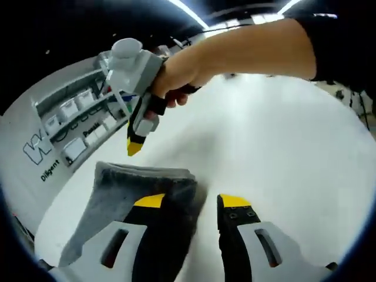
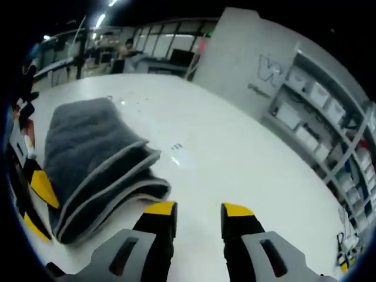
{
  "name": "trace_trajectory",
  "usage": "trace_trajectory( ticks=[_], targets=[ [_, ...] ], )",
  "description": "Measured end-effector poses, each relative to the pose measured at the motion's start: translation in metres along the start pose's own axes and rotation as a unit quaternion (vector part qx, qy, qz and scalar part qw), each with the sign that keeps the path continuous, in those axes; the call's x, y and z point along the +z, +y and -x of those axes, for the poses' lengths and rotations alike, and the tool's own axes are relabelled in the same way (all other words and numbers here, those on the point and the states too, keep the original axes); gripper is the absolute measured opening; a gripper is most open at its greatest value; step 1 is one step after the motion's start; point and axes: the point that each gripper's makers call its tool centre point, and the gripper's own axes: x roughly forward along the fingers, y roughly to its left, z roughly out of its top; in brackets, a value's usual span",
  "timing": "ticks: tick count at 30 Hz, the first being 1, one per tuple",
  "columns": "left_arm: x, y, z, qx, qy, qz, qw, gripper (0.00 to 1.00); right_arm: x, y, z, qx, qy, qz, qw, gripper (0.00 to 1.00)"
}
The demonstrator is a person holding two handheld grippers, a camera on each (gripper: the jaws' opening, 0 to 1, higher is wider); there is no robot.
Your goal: Open the folded towel by lifting each exposed corner and separating the folded layers until the towel lies flat within the target outline without major curled edges
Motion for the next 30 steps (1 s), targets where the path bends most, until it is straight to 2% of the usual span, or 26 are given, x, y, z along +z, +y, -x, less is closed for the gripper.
trace_trajectory(
  ticks=[2, 5, 6, 8, 9, 10, 11, 12, 13, 14, 16, 17, 18, 19, 20, 21, 25, 28, 30],
  targets=[
    [0.005, 0.002, 0.006, -0.013, -0.017, 0.036, 0.9991, 0.38, 0.001, -0.013, 0.001, -0.01, 0.003, -0.004, 0.9999, 0.46],
    [0.013, 0.013, 0.011, -0.023, -0.035, 0.077, 0.9961, 0.4, 0.012, -0.021, 0.003, -0.018, -0.017, -0.018, 0.9995, 0.64],
    [0.014, 0.019, 0.013, -0.021, -0.037, 0.096, 0.9945, 0.41, 0.013, -0.023, 0.002, -0.021, -0.018, -0.021, 0.9994, 0.73],
    [0.02, 0.026, 0.018, -0.009, -0.058, 0.111, 0.9921, 0.5, 0.015, -0.024, 0.0, -0.03, -0.019, -0.024, 0.9991, 0.9],
    [0.021, 0.028, 0.02, -0.005, -0.064, 0.116, 0.9911, 0.57, 0.016, -0.022, 0.001, -0.033, -0.021, -0.026, 0.9989, 0.99],
    [0.021, 0.039, 0.024, 0.023, -0.072, 0.135, 0.988, 0.71, 0.018, -0.023, 0.002, -0.036, -0.026, -0.027, 0.9986, 0.99],
    [0.021, 0.037, 0.027, 0.016, -0.07, 0.127, 0.9892, 0.78, 0.022, -0.021, 0.003, -0.038, -0.033, -0.033, 0.9981, 1.0],
    [0.029, 0.031, 0.028, -0.008, -0.092, 0.12, 0.9884, 0.81, 0.024, -0.02, 0.005, -0.04, -0.036, -0.039, 0.9978, 1.0],
    [0.032, 0.031, 0.03, -0.012, -0.102, 0.119, 0.9875, 0.88, 0.026, -0.021, 0.005, -0.042, -0.041, -0.039, 0.9975, 1.0],
    [0.039, 0.039, 0.035, 0.004, -0.126, 0.121, 0.9847, 1.0, 0.029, -0.019, 0.006, -0.042, -0.044, -0.042, 0.9973, 1.0],
    [0.03, 0.049, 0.04, 0.036, -0.105, 0.116, 0.987, 1.0, 0.034, -0.014, 0.008, -0.037, -0.05, -0.045, 0.9971, 1.0],
    [0.031, 0.056, 0.043, 0.054, -0.108, 0.096, 0.9881, 1.0, 0.037, -0.012, 0.01, -0.034, -0.057, -0.05, 0.9966, 1.0],
    [0.031, 0.067, 0.046, 0.068, -0.108, 0.088, 0.9879, 1.0, 0.045, -0.007, 0.014, -0.019, -0.074, -0.075, 0.9943, 1.0],
    [0.033, 0.07, 0.048, 0.07, -0.112, 0.091, 0.9871, 1.0, 0.047, -0.007, 0.015, -0.018, -0.079, -0.084, 0.9932, 1.0],
    [0.034, 0.074, 0.049, 0.069, -0.113, 0.095, 0.9867, 1.0, 0.057, -0.012, 0.021, -0.022, -0.111, -0.127, 0.9854, 1.0],
    [0.035, 0.079, 0.051, 0.071, -0.113, 0.105, 0.9855, 1.0, 0.061, -0.015, 0.025, -0.026, -0.123, -0.142, 0.9818, 1.0],
    [0.039, 0.094, 0.057, 0.076, -0.11, 0.103, 0.9856, 0.99, 0.061, -0.017, 0.031, -0.037, -0.118, -0.127, 0.9841, 0.99],
    [0.045, 0.102, 0.064, 0.086, -0.117, 0.105, 0.9838, 1.0, 0.066, -0.019, 0.04, -0.042, -0.133, -0.152, 0.9784, 0.99],
    [0.045, 0.103, 0.07, 0.091, -0.12, 0.107, 0.9828, 1.0, 0.067, -0.016, 0.042, -0.043, -0.134, -0.153, 0.9781, 0.99]
  ],
)
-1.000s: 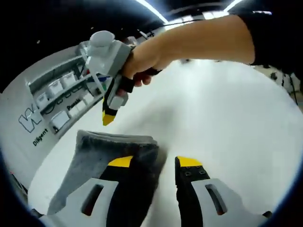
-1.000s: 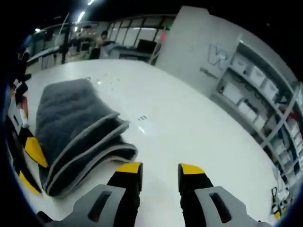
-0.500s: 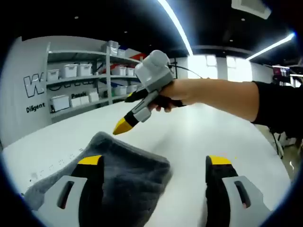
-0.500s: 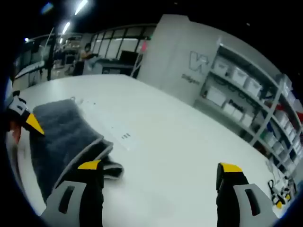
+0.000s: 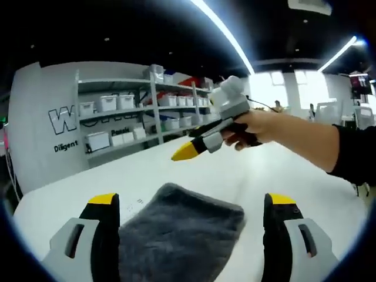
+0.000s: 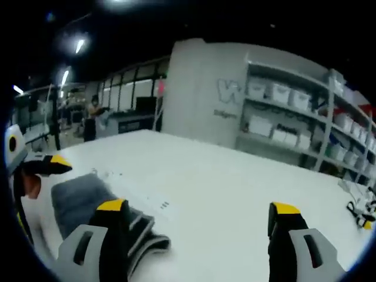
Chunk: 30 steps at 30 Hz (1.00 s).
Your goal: Open the folded towel by lifting each exposed corner and separating the folded layers until the towel lies flat within the target outline without major curled edges
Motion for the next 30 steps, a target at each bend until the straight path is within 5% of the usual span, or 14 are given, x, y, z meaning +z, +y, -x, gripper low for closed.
trace_trajectory(
  ticks=[11, 16, 22, 30],
  targets=[
    [0.003, 0.003, 0.055, 0.041, -0.023, 0.019, 0.9987, 1.0, 0.012, 0.009, 0.004, -0.009, -0.037, 0.019, 0.9991, 0.98],
    [0.008, 0.029, 0.057, 0.055, -0.029, 0.027, 0.9977, 1.0, 0.016, 0.016, 0.005, -0.013, -0.046, 0.045, 0.9978, 0.99],
    [0.01, 0.048, 0.064, 0.069, -0.032, 0.027, 0.9967, 1.0, 0.021, 0.026, 0.013, -0.01, -0.071, 0.029, 0.997, 0.98],
    [0.007, 0.064, 0.09, 0.086, -0.036, 0.034, 0.995, 1.0, 0.003, 0.037, 0.024, -0.017, -0.078, 0.015, 0.9967, 0.98]
  ],
)
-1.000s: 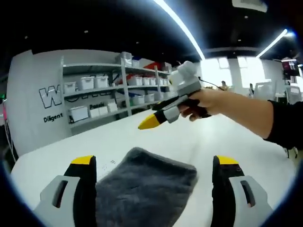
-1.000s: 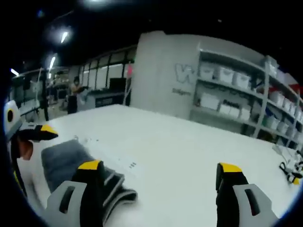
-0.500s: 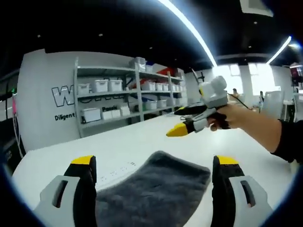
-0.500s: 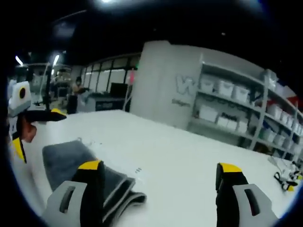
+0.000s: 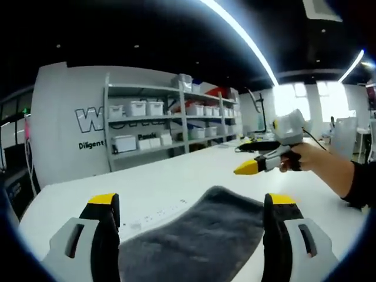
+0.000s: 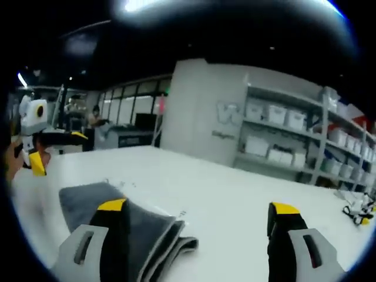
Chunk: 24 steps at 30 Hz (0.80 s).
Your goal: Open the folded towel by lifting each exposed corner and separating the folded layers until the towel lies flat within the target outline without major curled edges
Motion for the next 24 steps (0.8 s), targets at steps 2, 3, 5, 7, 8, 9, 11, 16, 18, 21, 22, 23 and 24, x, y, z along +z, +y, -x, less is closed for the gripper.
trace_trajectory(
  ticks=[2, 3, 5, 7, 8, 9, 11, 16, 18, 21, 22, 23, 24],
  targets=[
    [0.0, 0.004, 0.005, 0.004, -0.001, 0.001, 1.0, 1.0, -0.004, 0.005, 0.002, -0.002, 0.004, 0.005, 1.0, 0.98],
    [0.0, 0.006, 0.01, 0.006, -0.003, -0.002, 1.0, 1.0, -0.009, 0.01, 0.003, 0.0, 0.018, 0.019, 0.9997, 0.98],
    [0.0, 0.011, 0.015, 0.013, -0.004, -0.004, 0.9999, 1.0, -0.004, 0.015, 0.007, -0.001, 0.008, 0.02, 0.9998, 0.98],
    [0.0, 0.014, 0.02, 0.015, -0.006, -0.006, 0.9999, 1.0, -0.001, 0.023, 0.011, 0.005, 0.005, 0.02, 0.9998, 0.98],
    [-0.001, 0.017, 0.02, 0.011, -0.003, -0.005, 0.9999, 1.0, 0.0, 0.026, 0.012, 0.005, 0.005, 0.022, 0.9997, 0.99],
    [-0.004, 0.02, 0.022, 0.01, 0.001, -0.005, 0.9999, 1.0, 0.001, 0.027, 0.014, 0.003, 0.005, 0.025, 0.9997, 0.98],
    [-0.007, 0.027, 0.026, 0.019, 0.004, -0.003, 0.9998, 1.0, 0.002, 0.03, 0.02, -0.001, 0.002, 0.028, 0.9996, 0.99],
    [-0.016, 0.045, 0.04, 0.031, 0.002, 0.009, 0.9995, 1.0, -0.003, 0.034, 0.035, -0.012, 0.001, 0.019, 0.9998, 0.99],
    [-0.02, 0.052, 0.044, 0.038, 0.003, 0.019, 0.9991, 0.98, -0.005, 0.032, 0.039, -0.018, 0.007, 0.019, 0.9996, 0.99],
    [-0.023, 0.054, 0.046, 0.031, 0.002, 0.034, 0.9989, 0.98, -0.006, 0.032, 0.044, -0.02, -0.004, 0.001, 0.9998, 0.99],
    [-0.023, 0.057, 0.046, 0.039, 0.0, 0.03, 0.9988, 0.98, -0.009, 0.033, 0.043, -0.016, 0.002, 0.0, 0.9999, 0.99],
    [-0.025, 0.059, 0.046, 0.046, 0.003, 0.023, 0.9987, 0.99, -0.012, 0.033, 0.043, -0.016, 0.004, 0.003, 0.9999, 0.99],
    [-0.025, 0.061, 0.046, 0.05, 0.003, 0.02, 0.9986, 0.99, -0.015, 0.031, 0.043, -0.021, 0.007, 0.007, 0.9997, 0.99]
  ],
)
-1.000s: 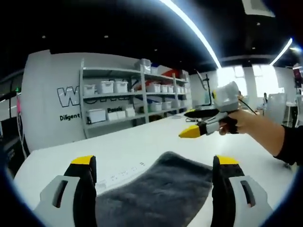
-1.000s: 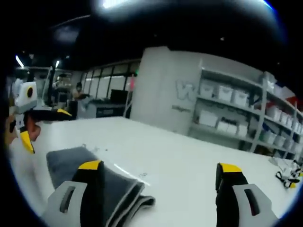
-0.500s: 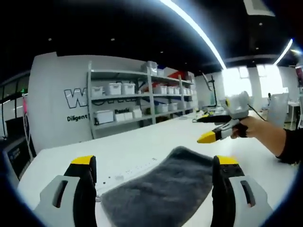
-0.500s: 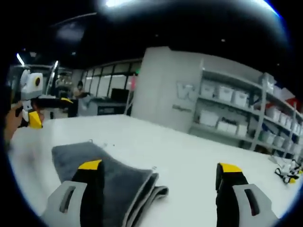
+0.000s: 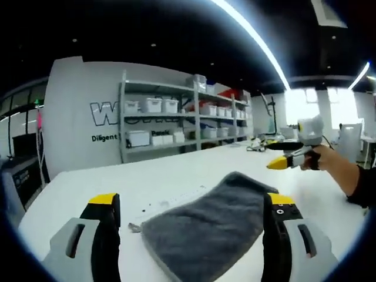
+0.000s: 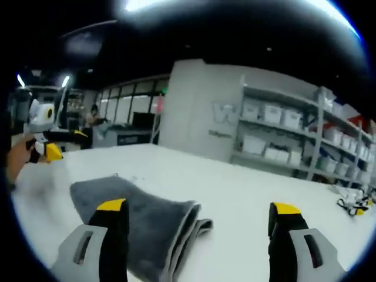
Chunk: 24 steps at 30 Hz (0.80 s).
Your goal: Open the folded towel by lifting each exposed corner and separating the folded layers until the towel lies flat within the target outline without major curled edges
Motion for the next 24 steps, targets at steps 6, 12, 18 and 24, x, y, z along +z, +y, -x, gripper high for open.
trace_trajectory(
  ticks=[6, 12, 18, 24],
  targets=[
    [-0.015, 0.004, 0.001, 0.003, 0.01, -0.002, 0.9999, 0.99, -0.008, 0.003, 0.001, -0.001, 0.006, -0.004, 1.0, 0.99],
    [-0.025, 0.001, 0.016, 0.012, 0.019, -0.001, 0.9997, 0.98, -0.015, 0.011, 0.003, 0.003, 0.011, -0.003, 0.9999, 0.99],
    [-0.038, -0.014, 0.032, 0.013, 0.019, 0.001, 0.9997, 0.99, -0.015, 0.015, 0.003, 0.002, 0.011, 0.013, 0.9998, 0.98],
    [-0.044, 0.018, 0.037, 0.043, 0.023, 0.014, 0.9987, 1.0, -0.021, 0.018, 0.004, 0.006, 0.02, 0.018, 0.9996, 0.99]
  ],
)
